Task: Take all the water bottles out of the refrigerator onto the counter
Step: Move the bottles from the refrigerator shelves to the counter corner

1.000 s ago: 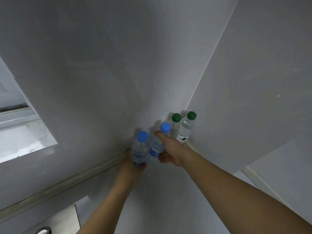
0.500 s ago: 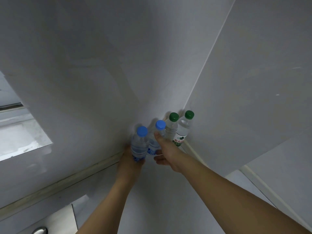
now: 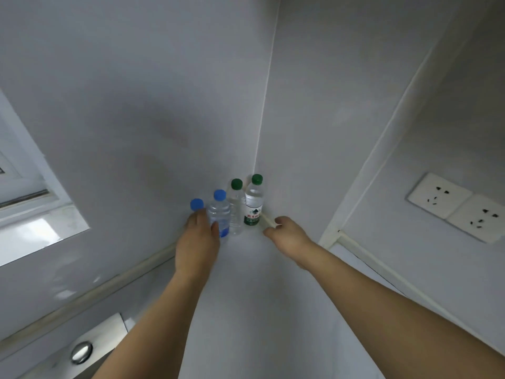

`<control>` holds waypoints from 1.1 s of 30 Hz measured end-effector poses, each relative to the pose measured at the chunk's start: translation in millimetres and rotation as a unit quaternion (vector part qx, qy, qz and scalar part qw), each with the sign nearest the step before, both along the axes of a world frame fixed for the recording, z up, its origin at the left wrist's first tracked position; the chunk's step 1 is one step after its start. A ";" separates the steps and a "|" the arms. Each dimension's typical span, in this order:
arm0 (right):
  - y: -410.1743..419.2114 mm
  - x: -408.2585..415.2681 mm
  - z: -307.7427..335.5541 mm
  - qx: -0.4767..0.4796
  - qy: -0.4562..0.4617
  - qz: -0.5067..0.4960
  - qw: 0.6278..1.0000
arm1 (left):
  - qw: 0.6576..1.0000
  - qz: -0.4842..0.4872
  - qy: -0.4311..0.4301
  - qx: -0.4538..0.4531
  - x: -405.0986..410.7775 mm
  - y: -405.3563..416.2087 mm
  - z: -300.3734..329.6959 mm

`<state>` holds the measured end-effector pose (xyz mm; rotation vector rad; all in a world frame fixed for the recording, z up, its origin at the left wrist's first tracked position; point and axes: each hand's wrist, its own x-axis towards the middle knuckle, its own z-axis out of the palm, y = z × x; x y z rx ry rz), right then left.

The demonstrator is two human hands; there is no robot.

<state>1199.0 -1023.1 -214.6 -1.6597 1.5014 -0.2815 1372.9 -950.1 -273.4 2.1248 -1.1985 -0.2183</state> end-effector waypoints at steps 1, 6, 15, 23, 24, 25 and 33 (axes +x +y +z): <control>4.5 -12.4 7.7 -0.014 0.012 0.001 1.000 | 0.999 -0.024 -0.025 -0.002 -9.2 -1.7 8.8; 27.2 -84.1 42.2 -0.063 0.051 0.000 0.997 | 0.984 -0.137 -0.110 0.002 -70.6 -7.8 53.2; 78.0 -242.4 77.3 -0.134 0.098 -0.088 0.982 | 0.941 -0.298 -0.158 -0.034 -217.3 -19.9 97.6; 145.0 -391.3 101.3 -0.146 0.141 -0.224 0.953 | 0.876 -0.426 -0.204 -0.101 -378.7 -10.5 139.2; 153.4 -406.1 103.5 -0.146 0.148 -0.240 0.948 | 0.867 -0.441 -0.206 -0.106 -396.7 -7.6 143.7; 162.3 -420.9 105.6 -0.145 0.151 -0.258 0.943 | 0.858 -0.457 -0.209 -0.108 -414.8 -4.3 148.0; 242.5 -531.6 127.5 -0.150 0.173 -0.389 0.892 | 0.753 -0.595 -0.234 -0.157 -556.0 23.7 175.6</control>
